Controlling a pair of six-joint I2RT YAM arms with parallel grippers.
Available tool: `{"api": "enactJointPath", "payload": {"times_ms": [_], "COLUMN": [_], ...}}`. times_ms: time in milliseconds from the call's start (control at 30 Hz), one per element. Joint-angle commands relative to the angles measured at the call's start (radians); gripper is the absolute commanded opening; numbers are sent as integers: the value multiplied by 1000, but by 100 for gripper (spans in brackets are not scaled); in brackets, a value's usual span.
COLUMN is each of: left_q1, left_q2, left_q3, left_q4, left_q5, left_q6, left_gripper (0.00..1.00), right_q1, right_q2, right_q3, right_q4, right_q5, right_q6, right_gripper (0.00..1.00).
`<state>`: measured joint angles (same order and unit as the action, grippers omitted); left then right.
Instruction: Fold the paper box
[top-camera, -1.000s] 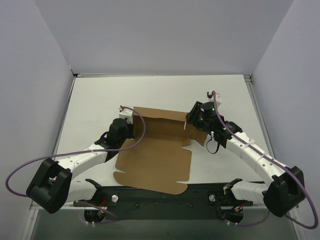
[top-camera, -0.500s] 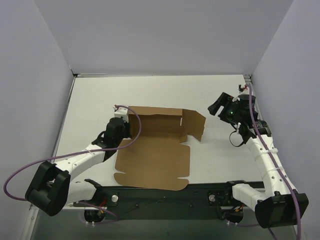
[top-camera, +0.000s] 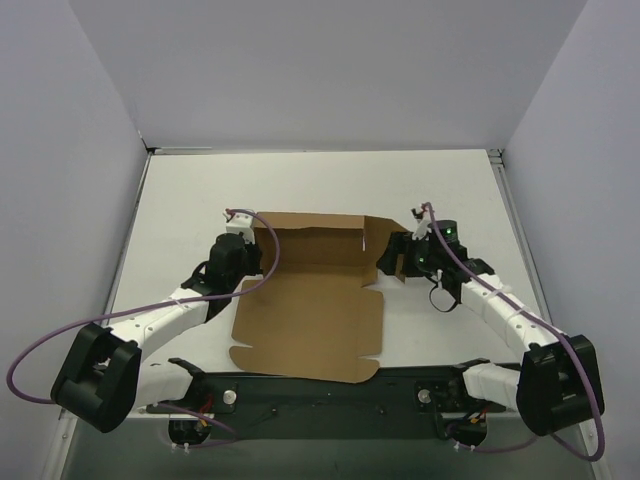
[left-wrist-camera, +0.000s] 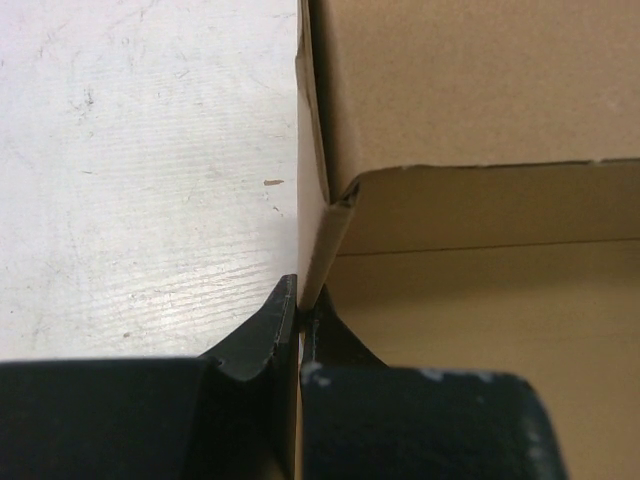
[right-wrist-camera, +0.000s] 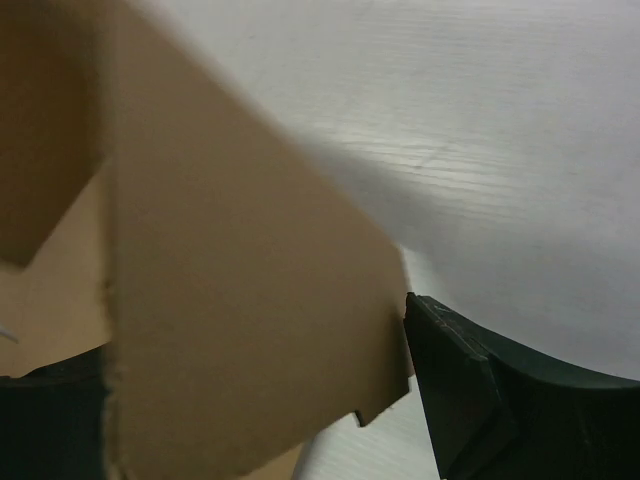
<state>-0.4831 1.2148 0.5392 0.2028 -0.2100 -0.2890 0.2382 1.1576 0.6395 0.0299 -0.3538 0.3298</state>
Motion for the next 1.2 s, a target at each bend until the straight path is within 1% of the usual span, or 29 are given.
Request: {"api": "enactJointPath", "payload": {"times_ms": [0, 67, 133, 267, 333, 433, 500, 567, 600, 733, 800, 900, 967, 1000, 1033, 1167], "left_q1": [9, 9, 12, 20, 24, 31, 37, 40, 43, 47, 49, 52, 52, 54, 52, 55], "left_q2": [-14, -17, -20, -20, -18, -26, -38, -46, -49, -52, -58, -63, -63, -64, -64, -61], "left_q3": [15, 11, 16, 21, 28, 24, 18, 13, 10, 11, 10, 8, 7, 7, 7, 7], "left_q4": [55, 60, 49, 40, 35, 32, 33, 37, 38, 40, 40, 35, 32, 29, 29, 27], "left_q5": [38, 38, 31, 27, 37, 50, 58, 66, 69, 81, 80, 83, 86, 86, 87, 87], "left_q6": [-27, -16, -13, -7, -4, -7, -9, -13, -16, -21, -24, -29, -30, -32, -32, -32], "left_gripper": [0, 0, 0, 0, 0, 0, 0, 0, 0, 0, 0, 0, 0, 0, 0, 0], "right_q1": [107, 118, 121, 121, 119, 98, 26, -52, -126, -276, -315, -306, -246, -211, -138, -31], "right_q2": [40, 39, 18, -38, -77, -154, -203, -219, -223, -182, -138, -84, -76, -73, -70, -30], "right_q3": [28, 32, 45, 86, 106, 146, 187, 216, 233, 253, 233, 168, 108, 91, 80, 51], "right_q4": [149, 151, 111, 13, -68, -146, -188, -215, -241, -274, -265, -217, -171, -116, -93, 25], "right_q5": [-16, -10, -14, -34, 18, 100, 89, 43, 32, 39, 48, 36, 30, 41, 50, 3], "right_q6": [-104, -109, -109, -167, -166, -121, -69, -31, 0, 35, 34, -1, -11, -18, -26, -58], "right_gripper": [72, 71, 71, 72, 72, 74, 74, 75, 75, 74, 73, 71, 70, 70, 70, 70]}}
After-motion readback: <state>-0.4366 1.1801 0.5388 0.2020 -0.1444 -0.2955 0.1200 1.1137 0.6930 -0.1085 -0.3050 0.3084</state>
